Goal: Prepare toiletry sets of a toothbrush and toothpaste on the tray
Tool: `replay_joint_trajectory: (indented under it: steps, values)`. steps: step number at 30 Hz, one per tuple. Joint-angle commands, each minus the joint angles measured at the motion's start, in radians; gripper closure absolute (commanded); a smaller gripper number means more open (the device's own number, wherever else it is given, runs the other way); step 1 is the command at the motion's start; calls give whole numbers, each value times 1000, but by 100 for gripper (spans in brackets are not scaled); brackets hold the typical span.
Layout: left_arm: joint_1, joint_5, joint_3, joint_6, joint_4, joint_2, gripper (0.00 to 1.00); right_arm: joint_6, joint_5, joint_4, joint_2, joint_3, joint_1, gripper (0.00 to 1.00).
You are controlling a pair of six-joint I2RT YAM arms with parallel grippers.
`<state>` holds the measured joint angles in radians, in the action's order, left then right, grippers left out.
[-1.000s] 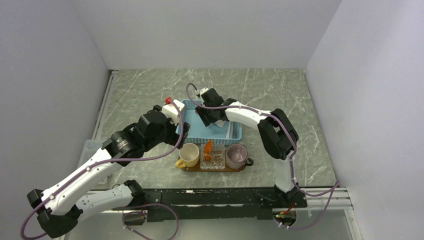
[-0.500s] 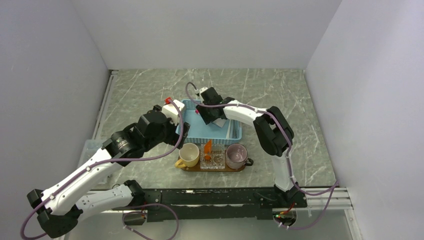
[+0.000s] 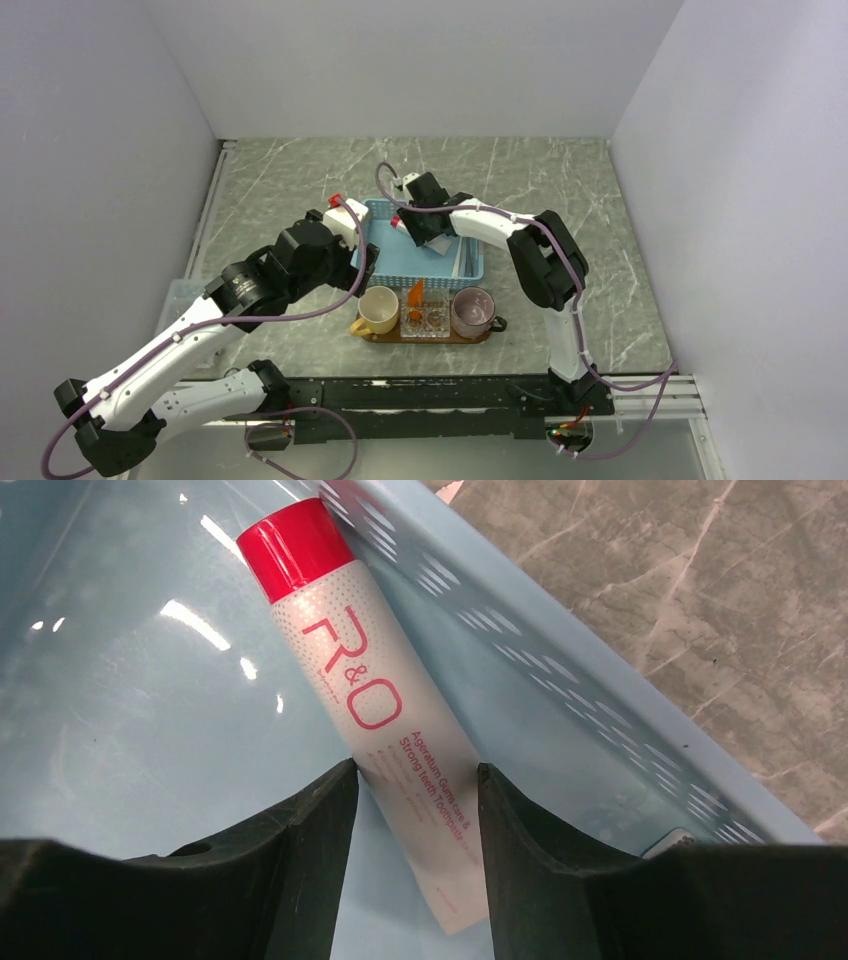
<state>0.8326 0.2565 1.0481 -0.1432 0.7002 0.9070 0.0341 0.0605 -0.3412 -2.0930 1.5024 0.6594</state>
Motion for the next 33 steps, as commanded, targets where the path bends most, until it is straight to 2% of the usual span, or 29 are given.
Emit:
replay_joint_trajectory:
  steps: [1, 6, 9, 16, 33]
  values:
    - [-5, -7, -5, 1, -31, -5, 1, -11, 13, -16, -39, -8, 0, 51]
    - [-6, -10, -4, 2, -28, -3, 1, -9, -6, -24, -44, -8, 0, 84]
    - [-7, -10, -5, 1, -31, -6, 1, -9, -4, -25, -33, -9, 1, 100]
    - [-8, -7, -6, 0, -31, -11, 1, -5, 2, -18, 37, -33, 4, 100]
    - [-7, -23, 4, -18, -48, -20, 1, -23, 87, -43, 368, -122, 56, 100]
